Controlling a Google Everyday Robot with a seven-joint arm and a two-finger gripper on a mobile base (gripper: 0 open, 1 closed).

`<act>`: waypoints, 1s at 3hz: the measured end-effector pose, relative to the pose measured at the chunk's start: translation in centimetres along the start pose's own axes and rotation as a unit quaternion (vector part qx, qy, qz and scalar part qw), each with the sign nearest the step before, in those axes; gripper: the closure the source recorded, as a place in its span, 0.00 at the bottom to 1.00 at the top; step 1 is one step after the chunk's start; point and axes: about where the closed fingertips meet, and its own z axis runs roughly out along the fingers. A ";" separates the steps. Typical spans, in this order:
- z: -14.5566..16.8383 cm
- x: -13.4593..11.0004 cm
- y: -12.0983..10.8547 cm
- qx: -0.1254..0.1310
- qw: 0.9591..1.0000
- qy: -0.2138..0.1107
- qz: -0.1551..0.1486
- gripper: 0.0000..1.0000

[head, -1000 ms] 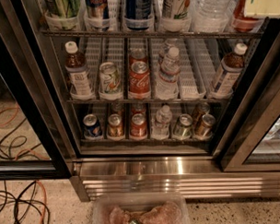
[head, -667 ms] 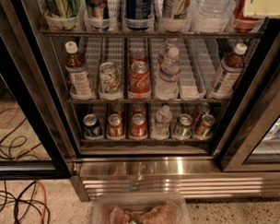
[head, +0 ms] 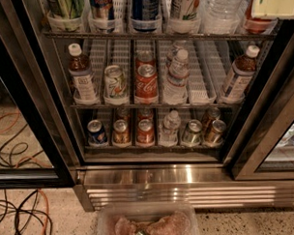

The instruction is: Pick water bottle from top shelf of fridge

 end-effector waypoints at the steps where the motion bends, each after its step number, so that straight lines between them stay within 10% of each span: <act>1: 0.0 0.0 0.0 0.000 1.000 0.000 0.000 0.49; 3: 0.0 0.0 0.0 0.000 1.000 0.000 0.000 0.45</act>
Offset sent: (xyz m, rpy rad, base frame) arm 0.0303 0.0303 0.0130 -0.1790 -0.0377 0.1473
